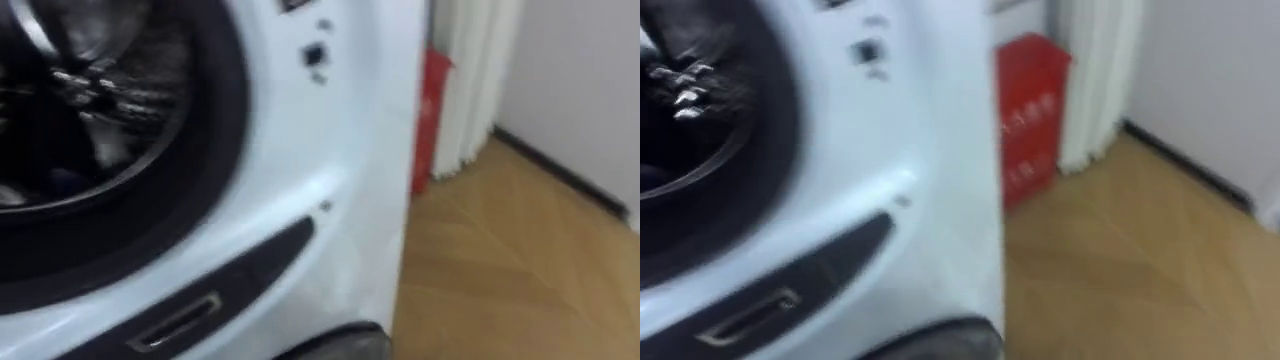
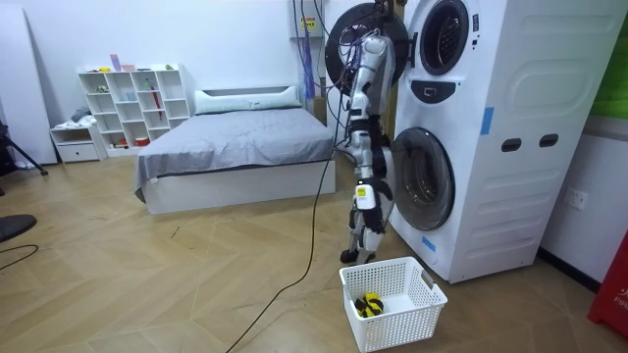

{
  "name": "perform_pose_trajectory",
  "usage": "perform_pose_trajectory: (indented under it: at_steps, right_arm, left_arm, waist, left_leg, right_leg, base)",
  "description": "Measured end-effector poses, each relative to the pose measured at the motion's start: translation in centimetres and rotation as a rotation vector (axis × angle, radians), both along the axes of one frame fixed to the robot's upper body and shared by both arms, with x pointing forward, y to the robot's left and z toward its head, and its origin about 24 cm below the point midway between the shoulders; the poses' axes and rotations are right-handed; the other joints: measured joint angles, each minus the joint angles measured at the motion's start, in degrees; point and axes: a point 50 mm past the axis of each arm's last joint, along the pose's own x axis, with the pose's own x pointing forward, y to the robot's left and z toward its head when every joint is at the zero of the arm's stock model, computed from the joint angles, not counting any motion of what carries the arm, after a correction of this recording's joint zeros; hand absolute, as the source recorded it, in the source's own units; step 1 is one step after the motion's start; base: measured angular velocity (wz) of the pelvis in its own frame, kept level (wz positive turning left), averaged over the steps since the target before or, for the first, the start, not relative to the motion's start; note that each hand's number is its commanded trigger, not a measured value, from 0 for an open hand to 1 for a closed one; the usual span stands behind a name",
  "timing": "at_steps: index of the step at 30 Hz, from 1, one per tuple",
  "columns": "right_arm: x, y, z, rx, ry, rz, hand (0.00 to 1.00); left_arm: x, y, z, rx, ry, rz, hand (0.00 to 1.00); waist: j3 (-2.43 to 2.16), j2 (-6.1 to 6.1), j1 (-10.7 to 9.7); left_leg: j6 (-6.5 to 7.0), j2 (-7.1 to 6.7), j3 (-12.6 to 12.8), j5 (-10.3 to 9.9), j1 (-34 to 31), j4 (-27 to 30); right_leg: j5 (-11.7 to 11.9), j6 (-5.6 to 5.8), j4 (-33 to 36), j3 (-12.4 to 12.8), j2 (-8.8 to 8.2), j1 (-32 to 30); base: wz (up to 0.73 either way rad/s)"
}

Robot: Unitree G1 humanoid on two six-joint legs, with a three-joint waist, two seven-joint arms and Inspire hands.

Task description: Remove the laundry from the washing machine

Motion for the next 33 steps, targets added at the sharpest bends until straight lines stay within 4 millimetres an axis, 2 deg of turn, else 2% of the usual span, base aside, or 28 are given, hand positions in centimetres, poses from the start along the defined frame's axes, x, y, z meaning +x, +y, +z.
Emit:
perform_pose_trajectory:
  at_steps: [2, 3, 4, 5, 6, 8, 9, 12, 14, 15, 21, 25, 27, 28, 29, 30, 31, 32, 33]
  right_arm:
    - [0.1, 1.1, -0.6, 0.077, 0.025, 0.065, 0.0]
    - [0.4, 1.8, -0.8, 0.111, 0.019, 0.095, 0.0]
    - [0.5, 2.3, -1.0, 0.131, 0.017, 0.111, 0.0]
    - [0.4, 3.2, -1.3, 0.171, 0.015, 0.134, 0.0]
    - [0.4, 3.6, -1.4, 0.19, 0.02, 0.148, 0.0]
    - [0.6, 4.9, -1.8, 0.243, 0.041, 0.21, 0.0]
    - [0.7, 5.3, -1.9, 0.259, 0.055, 0.245, 0.0]
    - [0.9, 5.7, -2.0, 0.266, 0.08, 0.295, 0.0]
    - [1.4, 5.8, -2.1, 0.265, 0.096, 0.332, 0.0]
    - [1.5, 5.8, -2.1, 0.263, 0.101, 0.349, 0.0]
    - [1.8, 5.9, -2.1, 0.263, 0.106, 0.38, 0.0]
    - [2.1, 6.0, -2.1, 0.264, 0.115, 0.412, 0.0]
    - [2.1, 6.0, -2.1, 0.262, 0.132, 0.436, 0.0]
    - [2.0, 5.9, -2.1, 0.263, 0.139, 0.436, 0.0]
    - [2.0, 6.0, -2.2, 0.265, 0.14, 0.438, 0.0]
    - [2.0, 5.9, -2.1, 0.264, 0.141, 0.442, 0.0]
    - [2.0, 5.9, -2.1, 0.263, 0.14, 0.446, 0.0]
    - [2.1, 5.7, -2.1, 0.257, 0.139, 0.453, 0.0]
    - [2.2, 5.4, -2.0, 0.247, 0.141, 0.467, 0.0]
  left_arm:
    - [-0.3, -0.9, -0.3, -0.046, 0.011, -0.013, 0.0]
    - [-0.3, -1.3, -0.4, -0.064, 0.012, -0.022, 0.0]
    - [-0.3, -1.3, -0.4, -0.069, 0.016, -0.025, 0.0]
    - [-0.5, -1.2, -0.5, -0.07, 0.02, -0.022, 0.0]
    - [-0.6, -1.2, -0.4, -0.069, 0.022, -0.018, 0.0]
    - [-1.2, -0.9, -0.5, -0.062, 0.036, -0.005, 0.0]
    - [-1.7, -0.9, -0.5, -0.067, 0.049, 0.002, 0.0]
    - [-2.1, -1.2, -0.7, -0.082, 0.063, 0.004, 0.0]
    - [-2.1, -1.2, -0.7, -0.082, 0.062, 0.009, 0.0]
    - [-2.1, -1.1, -0.7, -0.082, 0.06, 0.017, 0.0]
    - [-1.9, -1.3, -0.7, -0.089, 0.05, 0.023, 0.0]
    - [-1.6, -1.3, -0.6, -0.083, 0.049, -0.004, 0.0]
    - [-1.7, -1.2, -0.6, -0.079, 0.058, -0.019, 0.0]
    - [-1.9, -1.0, -0.6, -0.072, 0.068, -0.038, 0.0]
    - [-1.9, -0.7, -0.5, -0.061, 0.074, -0.048, 0.0]
    - [-1.9, -0.5, -0.5, -0.054, 0.077, -0.045, 0.0]
    - [-1.4, -0.5, -0.4, -0.049, 0.07, -0.05, 0.0]
    - [-1.1, -0.4, -0.4, -0.042, 0.067, -0.059, 0.0]
    - [-0.8, -0.2, -0.3, -0.041, 0.059, -0.058, 0.0]
  waist:
    - [0.1, -0.69, 2.19]
    - [0.4, -1.39, 2.72]
    - [0.49, -1.85, 3.35]
    - [0.36, -2.72, 4.35]
    - [0.26, -2.91, 5.19]
    - [0.75, -4.09, 7.66]
    - [0.76, -4.53, 8.52]
    - [0.8, -4.71, 10.08]
    - [1.3, -4.92, 10.98]
    - [1.37, -4.98, 11.63]
    - [1.55, -5.11, 11.9]
    - [1.54, -5.17, 11.73]
    - [1.51, -5.22, 12.02]
    - [1.5, -5.22, 12.39]
    - [1.51, -5.26, 12.57]
    - [1.45, -5.32, 12.72]
    - [1.46, -5.3, 12.95]
    - [1.35, -5.01, 13.09]
    - [1.31, -4.72, 13.12]
  left_leg:
    - [-0.02, -0.02, -1.78, -0.01, 1.42, -0.43]
    - [-0.03, -0.14, -3.04, -0.01, 1.89, -0.58]
    - [-0.04, -0.2, -3.68, 0.0, 2.04, -0.6]
    - [-0.13, -0.21, -4.58, -0.02, 2.25, -0.71]
    - [-0.22, -0.2, -4.82, -0.05, 2.41, -0.83]
    - [-0.51, -0.22, -5.56, -0.24, 3.1, -1.11]
    - [-0.55, -0.26, -5.98, -0.26, 3.15, -1.11]
    - [-0.55, -0.42, -6.56, -0.26, 3.3, -1.0]
    - [-0.55, -0.63, -6.95, -0.26, 4.07, -1.07]
    - [-0.55, -0.64, -7.06, -0.26, 4.22, -1.09]
    - [-0.68, -0.65, -8.02, -0.36, 5.18, -1.19]
    - [-0.9, -0.35, -8.29, -0.97, 5.17, -0.84]
    - [-1.04, -0.14, -8.04, -1.47, 4.85, 0.69]
    - [-1.28, 0.23, -7.81, -2.47, 4.18, 2.64]
    - [-1.76, 0.55, -8.0, -3.67, 2.61, 6.27]
    - [-2.72, 0.8, -8.06, -4.43, 0.51, 10.31]
    - [-2.95, 0.96, -8.03, -4.56, -0.77, 12.63]
    - [-3.52, 1.24, -8.17, -4.84, -3.72, 17.37]
    - [-5.8, 1.65, -8.32, -5.32, -6.13, 21.59]
  right_leg:
    - [0.78, 0.11, -2.88, -1.99, 0.08, 3.22]
    - [0.96, 0.11, -4.07, -3.31, -0.04, 4.48]
    - [0.95, 0.11, -4.33, -3.72, -0.02, 4.89]
    - [0.96, 0.11, -4.59, -3.7, 0.05, 5.31]
    - [0.97, 0.13, -4.96, -3.55, 0.1, 5.61]
    - [0.99, 0.13, -6.53, -3.67, 0.35, 7.12]
    - [1.0, 0.13, -6.93, -3.64, 0.35, 7.48]
    - [1.0, 0.13, -7.29, -3.44, 0.3, 7.94]
    - [1.0, 0.13, -8.25, -3.05, 0.23, 9.09]
    - [1.0, 0.13, -8.34, -2.85, 0.26, 9.37]
    - [0.99, 0.13, -8.38, -2.74, 0.36, 10.71]
    - [0.98, 0.12, -8.12, -2.73, 1.14, 10.73]
    - [0.93, 0.02, -7.83, -2.77, 1.31, 10.88]
    - [0.69, -0.36, -7.51, -2.86, 1.72, 10.9]
    - [0.19, -1.22, -6.79, -2.99, 2.21, 10.53]
    - [0.09, -1.4, -6.55, -2.84, 2.47, 9.85]
    - [0.06, -1.46, -6.11, -2.85, 2.54, 9.39]
    - [0.41, -2.03, -6.02, -2.95, 3.03, 8.68]
    - [0.52, -2.21, -6.21, -3.36, 3.45, 8.31]
  base:
    - [0.43]
    - [0.51]
    - [0.5]
    - [0.37]
    - [0.26]
    - [0.17]
    - [0.2]
    - [0.17]
    - [0.13]
    - [0.07]
    - [0.07]
    - [0.0]
    - [-0.06]
    - [-0.05]
    - [0.0]
    - [0.05]
    - [0.05]
    - [0.0]
    - [0.0]
